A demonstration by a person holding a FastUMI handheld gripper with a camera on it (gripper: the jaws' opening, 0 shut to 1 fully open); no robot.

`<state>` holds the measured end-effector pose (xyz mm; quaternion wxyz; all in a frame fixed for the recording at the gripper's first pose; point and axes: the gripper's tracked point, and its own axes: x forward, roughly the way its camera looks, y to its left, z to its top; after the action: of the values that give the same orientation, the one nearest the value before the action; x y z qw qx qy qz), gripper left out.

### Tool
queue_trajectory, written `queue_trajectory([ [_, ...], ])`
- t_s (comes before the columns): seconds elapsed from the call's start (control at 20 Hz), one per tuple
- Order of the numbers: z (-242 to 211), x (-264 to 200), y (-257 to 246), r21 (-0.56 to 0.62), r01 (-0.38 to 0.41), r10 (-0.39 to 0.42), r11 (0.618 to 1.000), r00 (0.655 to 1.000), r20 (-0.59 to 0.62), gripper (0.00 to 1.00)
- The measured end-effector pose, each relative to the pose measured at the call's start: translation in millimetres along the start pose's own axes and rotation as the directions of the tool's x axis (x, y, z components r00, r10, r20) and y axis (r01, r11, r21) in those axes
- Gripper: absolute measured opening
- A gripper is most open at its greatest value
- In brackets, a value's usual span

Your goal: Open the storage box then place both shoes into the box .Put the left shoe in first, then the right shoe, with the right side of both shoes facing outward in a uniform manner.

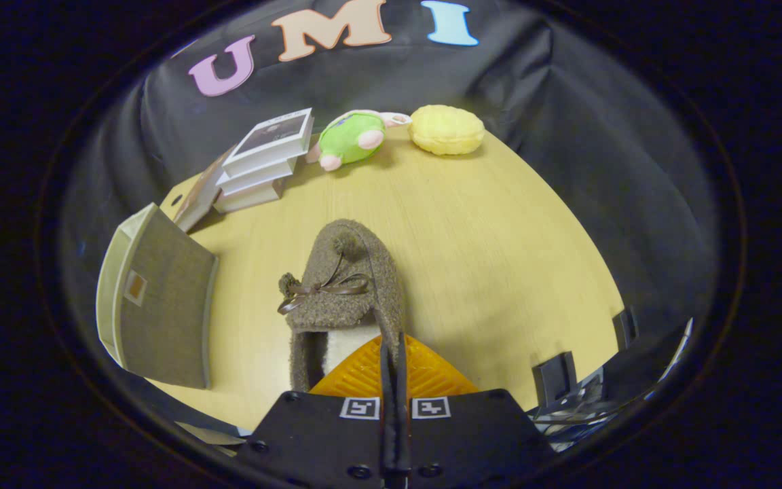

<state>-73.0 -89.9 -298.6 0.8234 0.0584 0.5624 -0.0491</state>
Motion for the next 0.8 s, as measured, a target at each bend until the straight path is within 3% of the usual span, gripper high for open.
queue_trajectory([
  [0.25,17.8,-39.5,33.0,0.024,0.0,-0.001,1.0,0.999,0.048,0.03],
  [0.8,40.4,-94.9,160.6,0.054,-0.128,0.121,0.99,0.985,0.124,0.04],
])
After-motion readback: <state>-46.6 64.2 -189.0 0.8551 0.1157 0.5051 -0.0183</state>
